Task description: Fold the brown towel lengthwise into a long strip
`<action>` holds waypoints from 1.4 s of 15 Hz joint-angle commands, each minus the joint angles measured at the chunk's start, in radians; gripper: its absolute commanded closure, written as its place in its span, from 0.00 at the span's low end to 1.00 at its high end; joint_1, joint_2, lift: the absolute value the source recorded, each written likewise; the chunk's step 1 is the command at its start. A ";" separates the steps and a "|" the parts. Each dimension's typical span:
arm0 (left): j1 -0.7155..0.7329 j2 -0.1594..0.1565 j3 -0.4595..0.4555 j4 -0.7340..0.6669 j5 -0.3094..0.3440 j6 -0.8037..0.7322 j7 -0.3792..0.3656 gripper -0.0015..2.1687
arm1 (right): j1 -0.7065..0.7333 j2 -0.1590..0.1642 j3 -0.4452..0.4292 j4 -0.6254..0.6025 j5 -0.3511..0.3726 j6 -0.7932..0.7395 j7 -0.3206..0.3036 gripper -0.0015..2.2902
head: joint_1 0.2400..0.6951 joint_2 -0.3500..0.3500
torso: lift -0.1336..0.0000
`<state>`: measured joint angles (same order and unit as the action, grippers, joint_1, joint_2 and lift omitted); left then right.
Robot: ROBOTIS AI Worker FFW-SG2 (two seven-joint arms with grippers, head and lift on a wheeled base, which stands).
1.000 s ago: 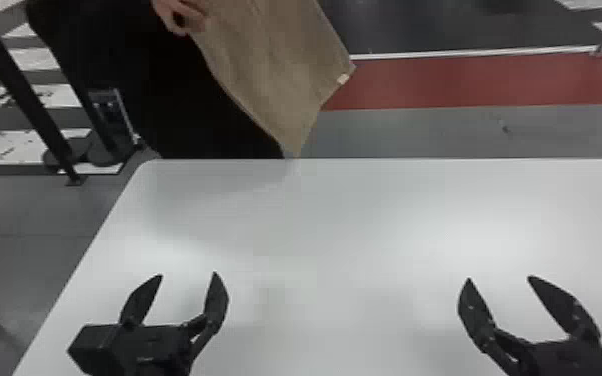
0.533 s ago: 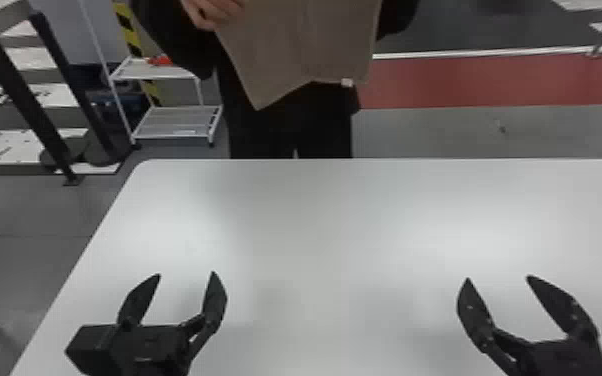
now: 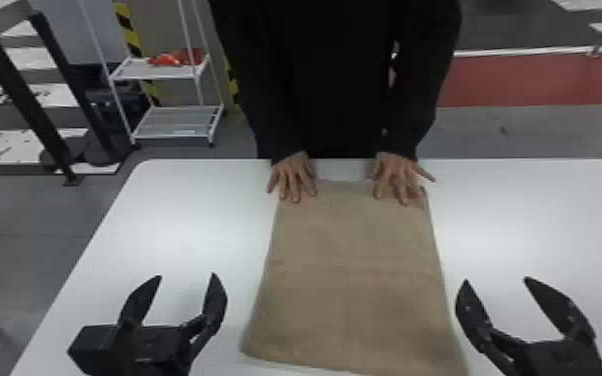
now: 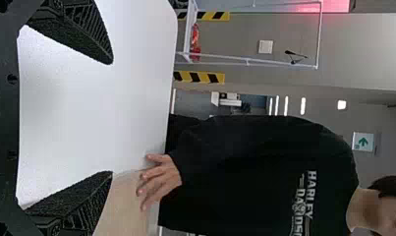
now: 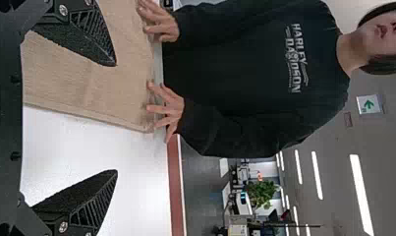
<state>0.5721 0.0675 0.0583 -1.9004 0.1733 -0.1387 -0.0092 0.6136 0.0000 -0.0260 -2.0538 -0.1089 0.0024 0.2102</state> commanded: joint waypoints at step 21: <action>-0.008 0.002 0.000 0.006 -0.005 0.006 -0.008 0.04 | -0.158 0.001 0.011 0.044 0.026 0.178 0.003 0.05 | 1.00 0.65 | 0.13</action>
<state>0.5646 0.0690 0.0567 -1.8973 0.1687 -0.1326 -0.0141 0.5068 0.0000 -0.0187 -2.0333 -0.0832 0.1254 0.2124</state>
